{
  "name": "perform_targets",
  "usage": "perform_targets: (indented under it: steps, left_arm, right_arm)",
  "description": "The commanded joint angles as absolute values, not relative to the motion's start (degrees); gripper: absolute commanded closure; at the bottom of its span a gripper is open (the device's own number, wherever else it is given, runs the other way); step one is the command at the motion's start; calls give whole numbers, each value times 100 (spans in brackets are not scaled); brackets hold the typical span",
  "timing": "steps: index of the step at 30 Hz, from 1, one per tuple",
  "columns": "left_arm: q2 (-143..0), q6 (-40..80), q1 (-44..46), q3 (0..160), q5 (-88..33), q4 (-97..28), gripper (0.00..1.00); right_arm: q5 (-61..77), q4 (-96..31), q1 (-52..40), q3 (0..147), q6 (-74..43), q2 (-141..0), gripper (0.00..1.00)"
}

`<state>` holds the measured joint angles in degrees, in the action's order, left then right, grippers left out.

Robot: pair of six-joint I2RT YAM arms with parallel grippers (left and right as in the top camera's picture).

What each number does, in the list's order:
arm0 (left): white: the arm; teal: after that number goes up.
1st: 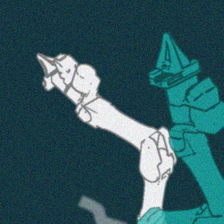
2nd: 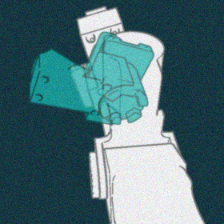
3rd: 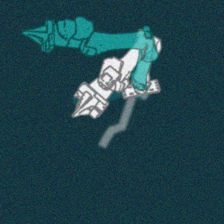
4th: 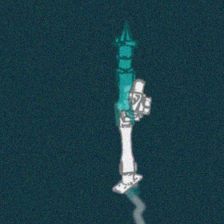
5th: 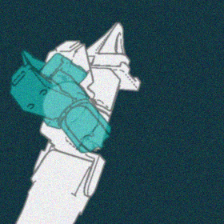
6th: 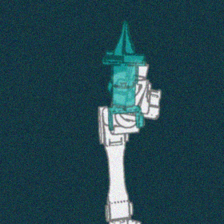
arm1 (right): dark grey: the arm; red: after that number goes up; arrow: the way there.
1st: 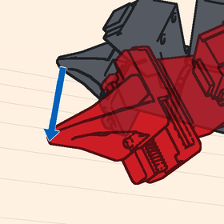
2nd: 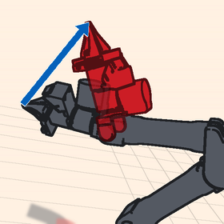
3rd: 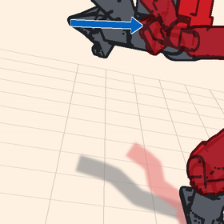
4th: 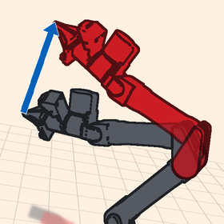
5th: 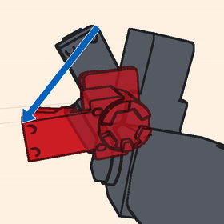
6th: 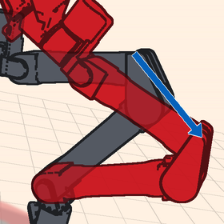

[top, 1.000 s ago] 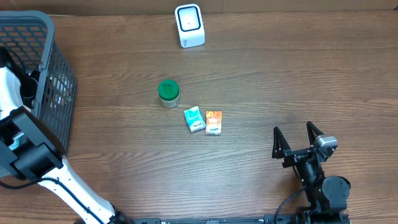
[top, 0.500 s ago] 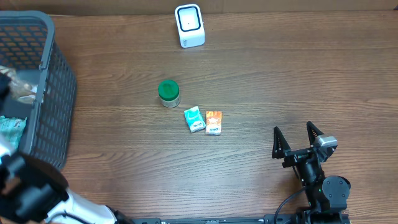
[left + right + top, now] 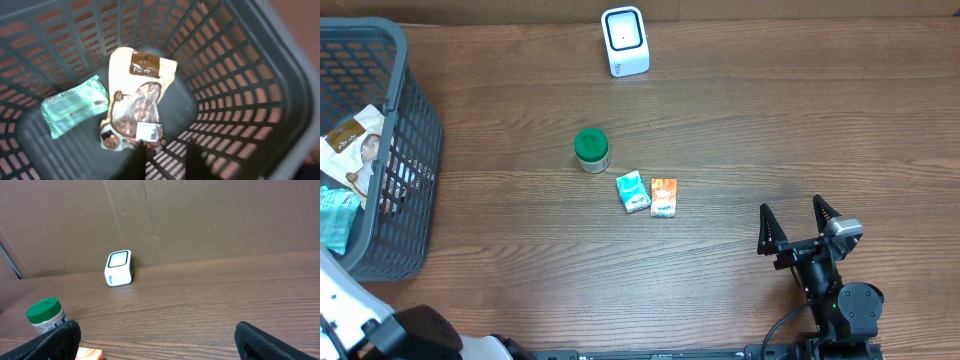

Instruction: Scan the item barcode

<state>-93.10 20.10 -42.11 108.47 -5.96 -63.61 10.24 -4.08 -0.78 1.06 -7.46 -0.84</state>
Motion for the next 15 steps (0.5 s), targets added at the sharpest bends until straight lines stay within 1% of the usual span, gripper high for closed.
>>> perform_targets:
  steps: [1, 2, 3, 6, 8, 11, 15]
  left_arm:
    - [-9325, 1931, -4198, 10864, -578, -6506, 57]
    - [-9397, 1929, -4200, 10840, -578, -6567, 48]
    - [-9487, 1929, -4200, 10812, -578, -6635, 43]
    - [-9813, 1966, -4200, 10687, -598, -6818, 33]
    - [-10055, 1975, -4209, 10527, -659, -6871, 30]
    - [-10416, 1966, -4265, 10184, -725, -6722, 27]
    - [-10753, 1734, -4399, 9585, -1170, -6198, 21]
  right_arm:
    - [996, -375, -62, 45, -722, -19, 0]
    - [996, -375, -62, 45, -722, -19, 0]
    - [998, -375, -62, 45, -722, -19, 0]
    - [996, -375, -62, 45, -722, -19, 0]
    - [996, -375, -62, 45, -722, -19, 0]
    - [996, -375, -62, 45, -722, -19, 0]
    - [998, -375, -62, 45, -722, -19, 0]
